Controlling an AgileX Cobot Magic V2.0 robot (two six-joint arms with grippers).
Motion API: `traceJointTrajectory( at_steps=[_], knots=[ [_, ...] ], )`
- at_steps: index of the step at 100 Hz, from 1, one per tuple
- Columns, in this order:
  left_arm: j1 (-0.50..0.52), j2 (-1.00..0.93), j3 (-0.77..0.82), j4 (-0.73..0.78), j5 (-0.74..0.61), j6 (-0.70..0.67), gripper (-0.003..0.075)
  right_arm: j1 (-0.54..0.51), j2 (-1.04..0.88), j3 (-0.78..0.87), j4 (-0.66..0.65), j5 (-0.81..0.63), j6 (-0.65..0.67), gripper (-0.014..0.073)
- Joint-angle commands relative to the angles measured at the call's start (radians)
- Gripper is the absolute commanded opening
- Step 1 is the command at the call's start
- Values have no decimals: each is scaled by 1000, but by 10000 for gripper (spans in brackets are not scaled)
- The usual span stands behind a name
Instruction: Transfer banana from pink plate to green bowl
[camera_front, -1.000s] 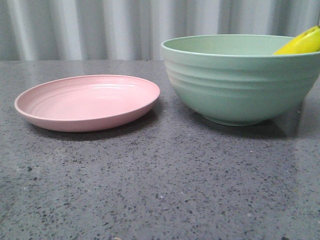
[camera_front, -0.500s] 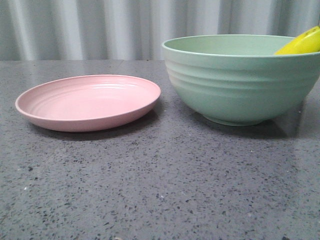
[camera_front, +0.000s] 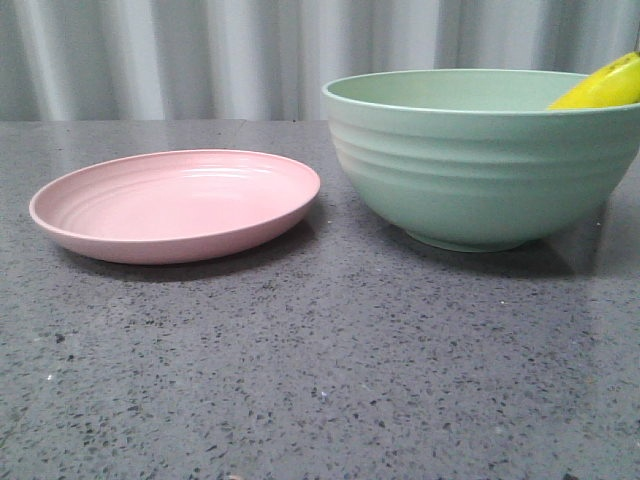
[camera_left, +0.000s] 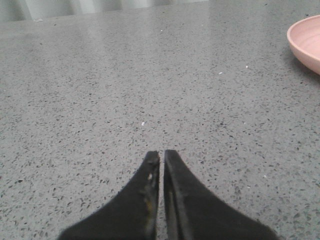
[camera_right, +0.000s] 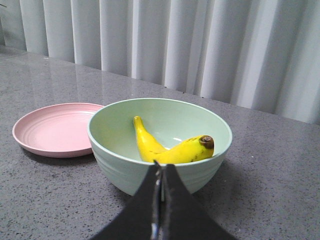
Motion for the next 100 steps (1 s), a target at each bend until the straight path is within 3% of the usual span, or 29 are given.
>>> traceJointTrajectory(
  at_steps=[1, 75, 84, 100],
  knots=[
    [3, -29, 8, -4, -72, -9, -20, -4, 14, -24, -9, -76, -1, -62],
    [3, -29, 8, -4, -72, -9, -20, -20, 14, 1, -9, -85, -1, -62],
    [3, -29, 8, -4, -72, -9, -20, -51, 14, 49, -55, -145, -1, -62],
    [3, -29, 8, -4, -72, -9, -20, -158, 14, 180, -83, -417, -1, -62]
  ],
)
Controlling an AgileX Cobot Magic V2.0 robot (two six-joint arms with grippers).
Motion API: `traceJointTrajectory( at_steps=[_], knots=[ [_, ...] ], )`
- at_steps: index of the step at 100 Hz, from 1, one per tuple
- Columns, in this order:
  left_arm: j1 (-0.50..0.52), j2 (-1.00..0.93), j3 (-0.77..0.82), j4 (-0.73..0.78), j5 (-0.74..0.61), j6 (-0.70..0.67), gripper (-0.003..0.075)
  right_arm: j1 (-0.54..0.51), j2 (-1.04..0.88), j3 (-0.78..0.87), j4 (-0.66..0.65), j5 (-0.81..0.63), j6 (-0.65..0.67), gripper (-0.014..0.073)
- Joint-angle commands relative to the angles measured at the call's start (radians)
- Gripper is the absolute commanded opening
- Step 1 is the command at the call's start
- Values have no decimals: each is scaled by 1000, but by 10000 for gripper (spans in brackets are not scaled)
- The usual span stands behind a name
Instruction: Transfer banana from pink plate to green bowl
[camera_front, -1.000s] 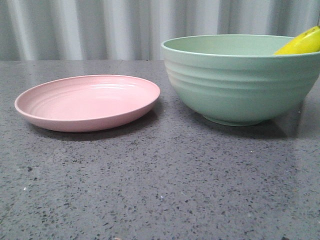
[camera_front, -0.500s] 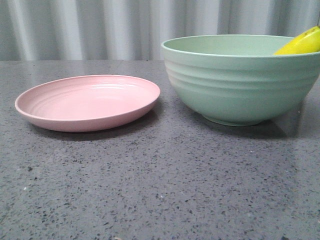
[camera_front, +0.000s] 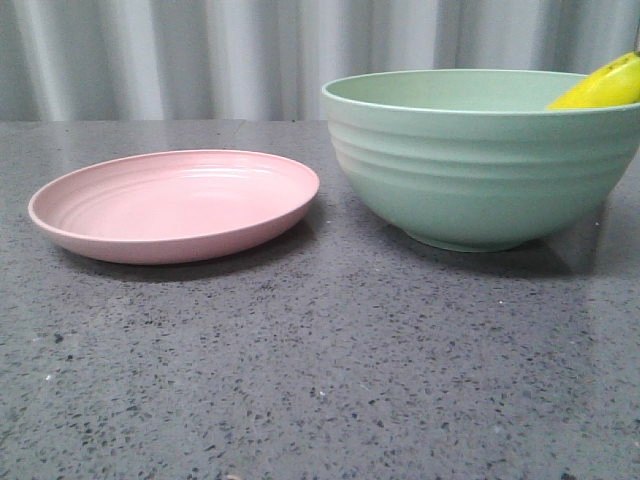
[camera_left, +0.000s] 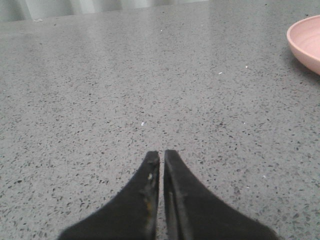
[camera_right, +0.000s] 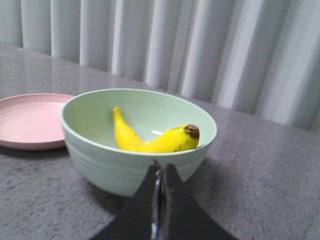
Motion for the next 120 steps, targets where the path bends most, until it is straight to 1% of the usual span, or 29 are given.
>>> traceJointTrajectory(
  at_steps=[1, 3, 9, 15, 27, 30, 43, 50, 62, 81, 92, 120],
  knots=[
    [3, -29, 8, -4, -72, -9, -20, -63, 14, 40, -22, -251, -1, -62],
    [3, -29, 8, -4, -72, -9, -20, -81, 14, 59, -15, -282, -1, -62],
    [3, -29, 8, -4, -72, -9, -20, -138, 14, 113, 23, -433, -1, -62],
    [3, -29, 8, -4, -72, -9, -20, -191, 14, 160, 73, -535, -1, -62],
    [3, -29, 8, -4, -72, -9, -20, -292, 14, 248, 209, -678, -1, -62],
    [3, -29, 8, -4, -72, -9, -20, -312, 14, 243, 230, -631, -1, -62],
    [3, -29, 8, -4, -72, -9, -20, -388, 14, 243, 233, -535, -1, -62],
    [3, -29, 8, -4, -72, -9, -20, -419, 14, 243, 238, -454, -1, -62],
    [3, -29, 8, -4, -72, -9, -20, -467, 12, 243, 267, -258, -1, -62],
    [3, -29, 8, -4, -72, -9, -20, -517, -34, 245, 295, -23, -38, -62],
    [3, -29, 8, -4, -72, -9, -20, -525, -32, 245, 297, 42, -44, -62],
    [3, -29, 8, -4, -72, -9, -20, -525, -32, 245, 297, 42, -44, -62]
  ],
)
